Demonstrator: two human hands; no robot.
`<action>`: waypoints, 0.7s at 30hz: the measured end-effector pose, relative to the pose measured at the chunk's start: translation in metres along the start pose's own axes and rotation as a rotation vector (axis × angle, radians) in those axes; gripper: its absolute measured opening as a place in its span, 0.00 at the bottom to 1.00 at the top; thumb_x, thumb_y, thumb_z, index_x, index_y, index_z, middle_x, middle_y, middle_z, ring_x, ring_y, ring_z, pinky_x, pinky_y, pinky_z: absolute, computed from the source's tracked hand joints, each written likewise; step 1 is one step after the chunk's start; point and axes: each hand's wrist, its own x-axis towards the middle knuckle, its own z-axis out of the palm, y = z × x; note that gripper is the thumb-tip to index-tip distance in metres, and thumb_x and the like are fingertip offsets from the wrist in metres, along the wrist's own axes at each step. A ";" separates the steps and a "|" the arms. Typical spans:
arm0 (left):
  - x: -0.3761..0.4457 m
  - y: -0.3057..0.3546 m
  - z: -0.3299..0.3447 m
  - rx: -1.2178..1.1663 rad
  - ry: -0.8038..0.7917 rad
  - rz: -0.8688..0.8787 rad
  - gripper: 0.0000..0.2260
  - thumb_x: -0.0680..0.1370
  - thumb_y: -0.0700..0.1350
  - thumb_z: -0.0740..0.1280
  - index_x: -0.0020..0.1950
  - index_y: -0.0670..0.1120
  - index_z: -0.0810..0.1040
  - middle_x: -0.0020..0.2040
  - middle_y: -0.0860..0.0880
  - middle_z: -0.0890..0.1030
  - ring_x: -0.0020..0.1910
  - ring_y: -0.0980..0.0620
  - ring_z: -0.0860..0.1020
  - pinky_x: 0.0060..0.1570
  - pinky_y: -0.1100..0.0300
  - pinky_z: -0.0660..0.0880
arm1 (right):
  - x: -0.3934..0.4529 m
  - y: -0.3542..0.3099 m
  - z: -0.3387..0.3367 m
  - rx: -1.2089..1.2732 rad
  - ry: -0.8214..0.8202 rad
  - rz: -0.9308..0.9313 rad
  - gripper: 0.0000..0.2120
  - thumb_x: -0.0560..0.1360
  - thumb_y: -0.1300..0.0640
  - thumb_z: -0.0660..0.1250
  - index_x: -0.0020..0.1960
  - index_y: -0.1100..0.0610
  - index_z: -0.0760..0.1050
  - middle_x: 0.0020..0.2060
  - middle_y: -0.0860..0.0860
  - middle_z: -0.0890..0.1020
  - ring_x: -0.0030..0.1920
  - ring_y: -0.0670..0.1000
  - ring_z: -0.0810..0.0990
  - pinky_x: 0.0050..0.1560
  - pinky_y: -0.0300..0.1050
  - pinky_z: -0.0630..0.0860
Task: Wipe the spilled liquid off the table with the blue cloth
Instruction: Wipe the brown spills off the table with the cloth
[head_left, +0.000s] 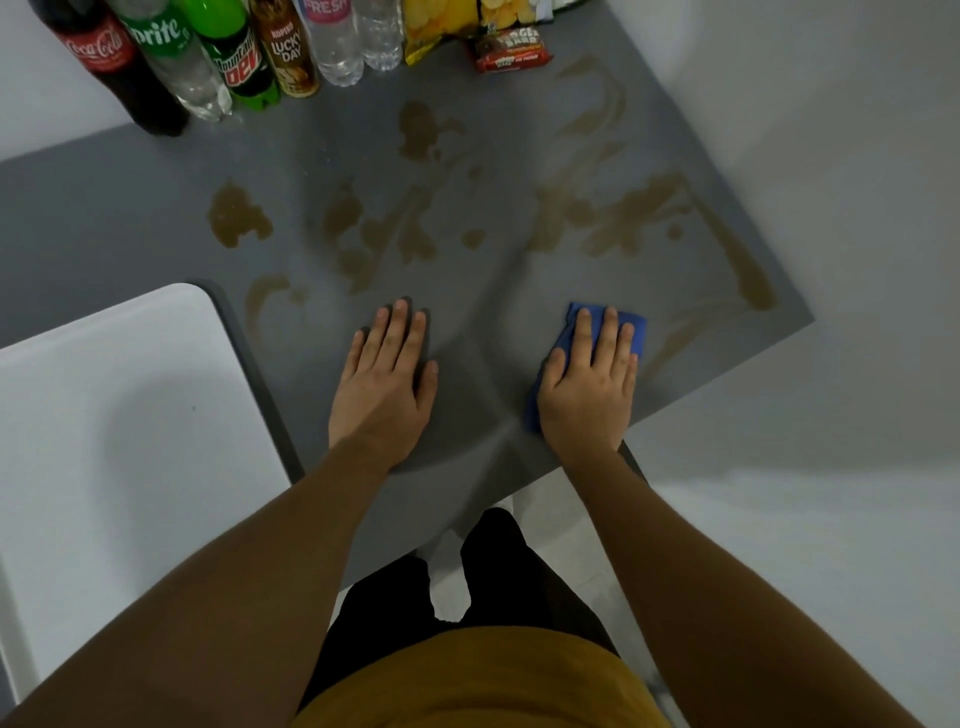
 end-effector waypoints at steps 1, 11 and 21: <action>0.000 0.000 0.000 0.004 0.001 -0.002 0.27 0.86 0.56 0.48 0.83 0.50 0.50 0.84 0.51 0.49 0.82 0.52 0.45 0.80 0.49 0.48 | -0.005 -0.007 0.002 -0.014 -0.010 -0.023 0.29 0.86 0.45 0.46 0.84 0.52 0.50 0.84 0.55 0.52 0.83 0.57 0.48 0.82 0.57 0.48; 0.002 -0.001 0.001 0.032 -0.005 -0.004 0.27 0.86 0.57 0.48 0.83 0.49 0.50 0.84 0.49 0.50 0.82 0.51 0.46 0.80 0.47 0.50 | 0.062 -0.084 0.011 0.068 -0.054 -0.403 0.28 0.84 0.46 0.54 0.82 0.51 0.59 0.83 0.54 0.58 0.83 0.57 0.52 0.82 0.56 0.51; 0.002 0.000 0.002 0.030 0.012 -0.004 0.27 0.86 0.56 0.50 0.83 0.49 0.51 0.84 0.49 0.50 0.82 0.51 0.46 0.80 0.47 0.50 | 0.106 -0.063 0.006 0.057 -0.043 -0.217 0.29 0.84 0.44 0.50 0.83 0.49 0.55 0.84 0.52 0.53 0.83 0.56 0.48 0.82 0.54 0.47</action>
